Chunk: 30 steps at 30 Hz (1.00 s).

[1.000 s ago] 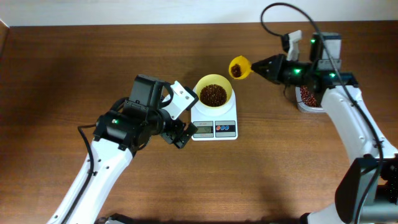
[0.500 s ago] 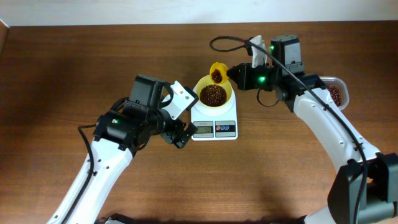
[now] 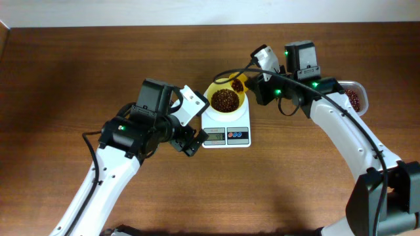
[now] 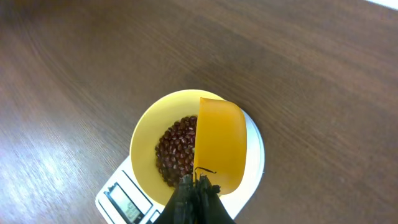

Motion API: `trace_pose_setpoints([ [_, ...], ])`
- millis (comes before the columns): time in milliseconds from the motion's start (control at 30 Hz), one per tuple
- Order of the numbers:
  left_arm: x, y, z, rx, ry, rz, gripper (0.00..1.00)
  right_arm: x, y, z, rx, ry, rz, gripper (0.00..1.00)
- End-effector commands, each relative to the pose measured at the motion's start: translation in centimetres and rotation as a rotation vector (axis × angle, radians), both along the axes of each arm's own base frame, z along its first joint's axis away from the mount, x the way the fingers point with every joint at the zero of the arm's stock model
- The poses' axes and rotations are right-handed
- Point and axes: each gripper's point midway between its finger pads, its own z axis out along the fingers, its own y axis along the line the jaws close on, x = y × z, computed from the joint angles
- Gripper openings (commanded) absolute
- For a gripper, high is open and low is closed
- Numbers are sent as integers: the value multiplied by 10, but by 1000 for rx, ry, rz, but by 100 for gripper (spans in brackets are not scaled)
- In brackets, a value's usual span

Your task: Scoop item into bowl and weigh 50g on scale

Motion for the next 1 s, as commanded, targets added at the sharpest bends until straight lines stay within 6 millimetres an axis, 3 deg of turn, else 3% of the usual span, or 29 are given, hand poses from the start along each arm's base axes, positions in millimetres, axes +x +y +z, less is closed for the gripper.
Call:
trace_pose_setpoints([
  [0,-1,1,4,4,-22,-9,99,0,1,13,-58,-113,87,4],
  [300,-1,1,4,4,-22,-9,99,7,3,-2,-88,-134,128,4],
  [967,-1,1,4,4,-22,-9,99,-4,20,6,-55,-232,306,4],
])
